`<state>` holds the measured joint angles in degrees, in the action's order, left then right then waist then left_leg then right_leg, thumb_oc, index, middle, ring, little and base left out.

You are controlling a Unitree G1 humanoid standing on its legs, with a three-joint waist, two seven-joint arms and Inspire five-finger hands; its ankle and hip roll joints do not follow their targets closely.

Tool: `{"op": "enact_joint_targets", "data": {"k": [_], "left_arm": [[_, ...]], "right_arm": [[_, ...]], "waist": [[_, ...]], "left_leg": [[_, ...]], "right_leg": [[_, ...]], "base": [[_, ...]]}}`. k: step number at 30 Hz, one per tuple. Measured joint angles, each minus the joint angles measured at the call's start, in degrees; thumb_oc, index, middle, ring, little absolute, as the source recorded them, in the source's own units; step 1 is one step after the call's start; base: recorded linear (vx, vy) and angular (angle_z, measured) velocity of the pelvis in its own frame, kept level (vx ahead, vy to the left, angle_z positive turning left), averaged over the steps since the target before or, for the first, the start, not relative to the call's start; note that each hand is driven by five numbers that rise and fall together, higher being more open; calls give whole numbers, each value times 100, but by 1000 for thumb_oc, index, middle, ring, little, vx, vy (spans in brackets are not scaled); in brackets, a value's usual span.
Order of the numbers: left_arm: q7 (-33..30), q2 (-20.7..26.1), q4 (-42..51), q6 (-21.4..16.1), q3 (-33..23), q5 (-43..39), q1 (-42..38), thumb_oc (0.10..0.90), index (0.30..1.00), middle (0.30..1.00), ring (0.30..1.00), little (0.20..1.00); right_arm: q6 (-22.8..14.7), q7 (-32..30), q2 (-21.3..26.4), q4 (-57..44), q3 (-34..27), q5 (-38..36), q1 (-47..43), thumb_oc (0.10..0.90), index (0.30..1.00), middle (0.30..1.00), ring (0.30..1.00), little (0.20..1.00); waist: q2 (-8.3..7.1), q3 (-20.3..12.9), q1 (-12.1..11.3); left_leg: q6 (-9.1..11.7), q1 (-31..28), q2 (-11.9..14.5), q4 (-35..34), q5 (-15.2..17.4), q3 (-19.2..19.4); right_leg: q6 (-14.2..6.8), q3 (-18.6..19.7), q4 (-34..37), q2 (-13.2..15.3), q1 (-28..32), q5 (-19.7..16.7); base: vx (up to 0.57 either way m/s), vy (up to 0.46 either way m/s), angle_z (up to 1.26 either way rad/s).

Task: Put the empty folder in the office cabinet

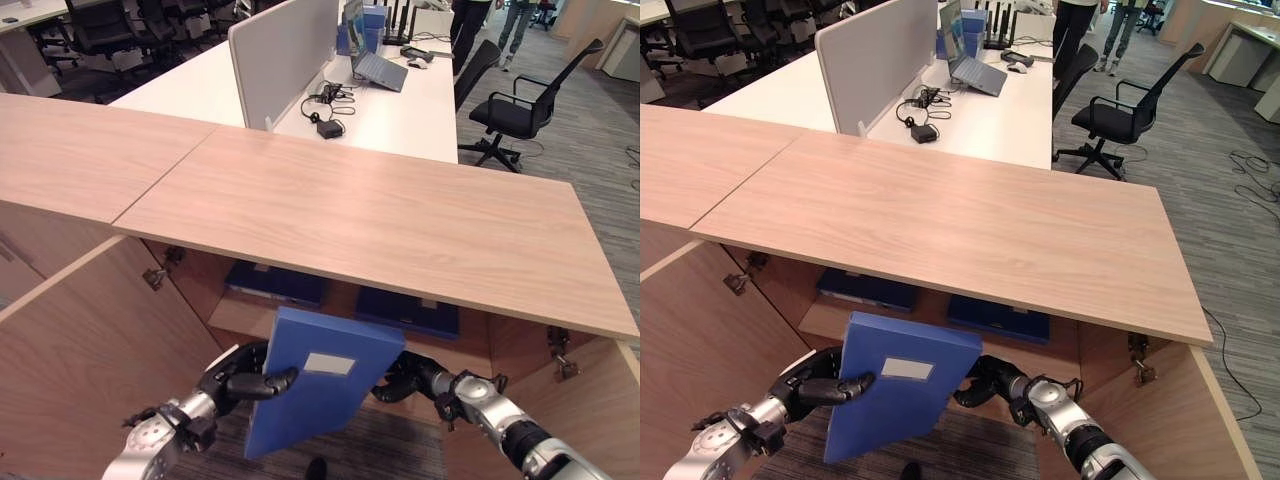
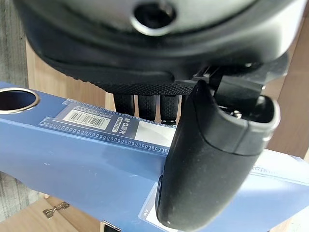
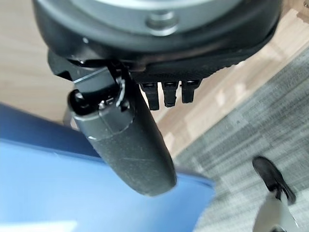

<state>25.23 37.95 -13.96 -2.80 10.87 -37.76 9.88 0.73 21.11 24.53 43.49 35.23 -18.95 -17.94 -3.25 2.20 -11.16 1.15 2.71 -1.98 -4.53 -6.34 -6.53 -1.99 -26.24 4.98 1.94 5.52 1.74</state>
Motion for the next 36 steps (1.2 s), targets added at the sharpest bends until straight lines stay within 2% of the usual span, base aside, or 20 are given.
{"op": "enact_joint_targets", "data": {"k": [9, 22, 26, 29, 36], "left_arm": [[-7, 14, -265, -5, 2, 37, -437, 400, 300, 300, 300, 300], [-6, -15, -286, -13, 17, 43, -474, 400, 300, 300, 300, 300], [-3, -116, -284, -14, 44, 27, -473, 400, 300, 300, 300, 300], [17, -132, -279, -14, 98, -1, -460, 400, 300, 300, 300, 300], [51, -129, -232, -9, 105, -20, -367, 400, 300, 300, 300, 300]], "right_arm": [[67, 545, 392, -579, 653, 102, -160, 800, 900, 900, 900, 900], [103, 632, 442, -702, 675, 293, -276, 800, 900, 900, 900, 900], [102, 483, 391, -666, 429, 69, -214, 800, 900, 900, 900, 900], [55, 283, 153, -464, -27, -185, -165, 800, 900, 900, 900, 900], [-29, -94, 58, 190, -815, -362, -92, 800, 900, 900, 900, 900]], "waist": [[-19, 1, 7], [-87, 3, 41], [-96, 3, 44], [-98, 2, 97], [-97, 2, 119]], "left_leg": [[0, 1, 3, 0, 0, 8], [-6, -5, 12, 0, 8, 86], [-6, -4, 10, 0, 8, 88], [-6, -4, 10, 0, 8, 87], [-7, 0, 1, -1, 8, 75]], "right_leg": [[0, 6, 0, -1, -9, 0], [2, 74, 0, 3, -30, -4], [3, 76, 0, 6, -30, -10], [4, 77, 0, 5, -29, -11], [4, 63, 1, 11, -28, -11]], "base": [[0, 0, 0], [1, -1, -2], [0, 0, 0], [0, 0, 0], [0, 0, 0]]}}
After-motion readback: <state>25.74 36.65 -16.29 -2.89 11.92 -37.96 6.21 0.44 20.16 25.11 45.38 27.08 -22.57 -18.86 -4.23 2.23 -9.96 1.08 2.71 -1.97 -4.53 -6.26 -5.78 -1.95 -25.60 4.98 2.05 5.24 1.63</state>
